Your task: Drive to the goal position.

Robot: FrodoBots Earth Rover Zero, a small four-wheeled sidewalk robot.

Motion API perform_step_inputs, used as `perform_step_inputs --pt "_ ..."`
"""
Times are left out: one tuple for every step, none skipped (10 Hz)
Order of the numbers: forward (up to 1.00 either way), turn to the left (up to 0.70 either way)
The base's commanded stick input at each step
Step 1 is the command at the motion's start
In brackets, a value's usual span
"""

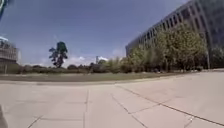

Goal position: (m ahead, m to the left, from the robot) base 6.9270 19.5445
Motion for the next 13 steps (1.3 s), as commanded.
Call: perform_step_inputs --pt "0.70 0.35" --pt "0.70 0.35" --pt "0.70 0.35" --pt "0.70 0.35" --pt "0.70 0.35" --pt "0.70 0.35" --pt "0.70 0.35" --pt "0.70 0.35" --pt "0.70 0.35" --pt "0.70 0.35" --pt "0.70 0.35" --pt "0.70 0.35" --pt "0.70 0.35"
